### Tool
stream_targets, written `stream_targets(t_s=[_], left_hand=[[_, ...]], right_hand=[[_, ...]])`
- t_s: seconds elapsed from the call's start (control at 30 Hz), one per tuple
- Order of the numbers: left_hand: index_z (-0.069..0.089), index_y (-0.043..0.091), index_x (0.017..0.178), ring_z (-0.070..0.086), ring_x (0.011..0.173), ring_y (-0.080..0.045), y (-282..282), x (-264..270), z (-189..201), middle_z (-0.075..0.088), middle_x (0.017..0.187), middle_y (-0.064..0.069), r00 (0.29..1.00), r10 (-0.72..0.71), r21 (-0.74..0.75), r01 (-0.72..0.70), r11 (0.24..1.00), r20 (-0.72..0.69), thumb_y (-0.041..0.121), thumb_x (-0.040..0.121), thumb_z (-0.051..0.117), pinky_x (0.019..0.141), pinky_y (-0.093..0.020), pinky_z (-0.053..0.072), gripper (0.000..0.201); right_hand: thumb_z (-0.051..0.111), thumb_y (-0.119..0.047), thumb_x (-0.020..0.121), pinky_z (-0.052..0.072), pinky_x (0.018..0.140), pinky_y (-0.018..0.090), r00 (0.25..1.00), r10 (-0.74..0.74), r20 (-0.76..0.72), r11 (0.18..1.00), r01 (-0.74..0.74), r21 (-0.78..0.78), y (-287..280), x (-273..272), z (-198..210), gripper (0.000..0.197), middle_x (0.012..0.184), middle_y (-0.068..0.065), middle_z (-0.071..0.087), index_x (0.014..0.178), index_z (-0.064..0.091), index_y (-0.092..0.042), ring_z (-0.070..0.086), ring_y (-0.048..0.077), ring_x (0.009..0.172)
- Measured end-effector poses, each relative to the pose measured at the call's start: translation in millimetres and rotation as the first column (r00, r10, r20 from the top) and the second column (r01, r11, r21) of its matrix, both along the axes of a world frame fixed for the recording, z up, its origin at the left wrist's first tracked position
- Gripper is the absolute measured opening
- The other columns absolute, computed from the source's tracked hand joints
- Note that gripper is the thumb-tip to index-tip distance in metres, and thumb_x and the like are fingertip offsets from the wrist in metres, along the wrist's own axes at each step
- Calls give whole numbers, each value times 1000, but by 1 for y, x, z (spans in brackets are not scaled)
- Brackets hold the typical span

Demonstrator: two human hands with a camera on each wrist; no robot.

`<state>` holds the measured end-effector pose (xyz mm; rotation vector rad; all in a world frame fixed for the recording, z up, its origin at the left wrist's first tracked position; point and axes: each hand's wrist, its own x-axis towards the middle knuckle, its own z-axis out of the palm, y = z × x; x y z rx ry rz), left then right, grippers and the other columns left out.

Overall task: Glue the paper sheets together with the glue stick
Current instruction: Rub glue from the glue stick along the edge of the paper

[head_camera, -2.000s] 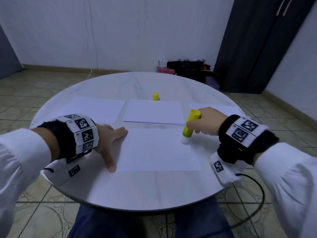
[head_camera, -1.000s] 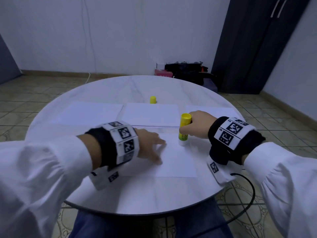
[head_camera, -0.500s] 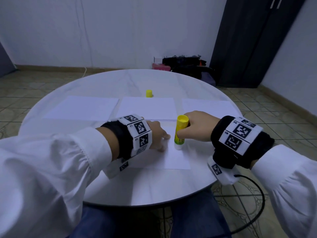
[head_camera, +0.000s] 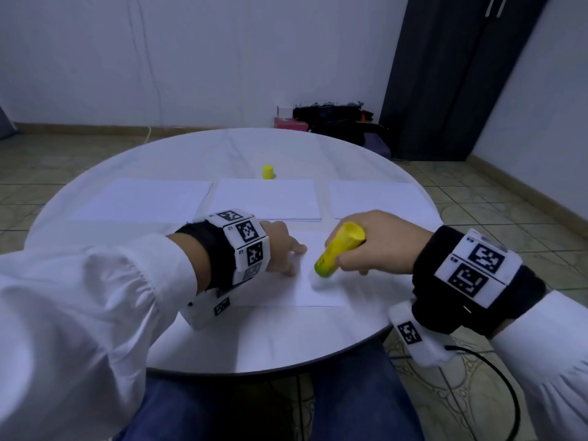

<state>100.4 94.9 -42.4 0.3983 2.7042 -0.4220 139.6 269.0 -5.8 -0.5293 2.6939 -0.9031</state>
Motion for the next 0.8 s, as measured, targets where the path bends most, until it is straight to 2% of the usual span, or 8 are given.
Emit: stream_targets(t_s=[0.07,0.13,0.23,0.33,0.4,0.5,0.57,0.8], left_hand=[[28,47,145,36,135,-27,0,-1,-1,30,149,2,1000,11,18,-11,1000,-2,53,92,46,110,-44,28,56],[26,48,145,35,136,-27,0,-3,0,31,149,1,1000,16,17,-16,1000,13,52,93,45,110,-44,30,55],[23,46,147,35,136,-27,1,-7,2,30,150,-1,999,19,7,-19,1000,28,51,95,42,109,-44,32,56],[25,45,146,36,135,-27,0,-9,4,30,149,-1,999,32,33,-33,999,35,50,95,43,109,-43,33,55],[30,45,144,38,134,-27,0,-7,5,28,149,1,999,29,64,-31,997,30,50,95,43,109,-43,32,52],[38,44,142,39,133,-24,-1,-2,5,23,149,3,1000,28,124,-28,992,4,46,95,45,111,-39,30,47],[40,45,140,40,132,-23,-2,0,4,20,149,5,999,45,167,-44,985,-5,45,95,47,109,-34,32,46],[37,49,140,30,136,-23,-5,-2,3,32,145,5,1000,9,148,-5,989,-25,48,93,49,111,-42,29,49]], right_hand=[[69,-5,73,45,55,17,994,-112,-17,985,109,-133,10,-10,0,23,76,2,72,90,59,-17,61,7,58],[67,-6,76,41,54,20,973,-231,-27,955,222,-197,16,-23,-5,28,85,4,71,96,50,-17,56,9,60],[59,-20,86,36,58,24,930,-367,2,906,358,-225,16,-45,-13,30,86,-5,53,112,45,-20,49,11,68],[49,-25,93,33,62,28,910,-414,21,897,412,-162,10,-64,-17,16,84,0,48,106,43,-18,46,19,78],[51,-26,93,35,73,29,909,-416,30,897,415,-152,9,-76,-21,15,95,4,48,105,45,-19,47,22,87],[58,-22,91,36,82,26,888,-456,53,878,459,-136,7,-86,-23,35,116,4,53,124,49,-19,52,23,102],[62,-17,89,37,83,26,872,-486,54,869,489,-79,7,-88,-21,41,124,6,54,128,48,-13,52,21,101],[72,-18,76,45,94,37,848,-530,19,840,521,152,5,-82,-18,37,104,5,60,109,55,-13,60,27,100]])
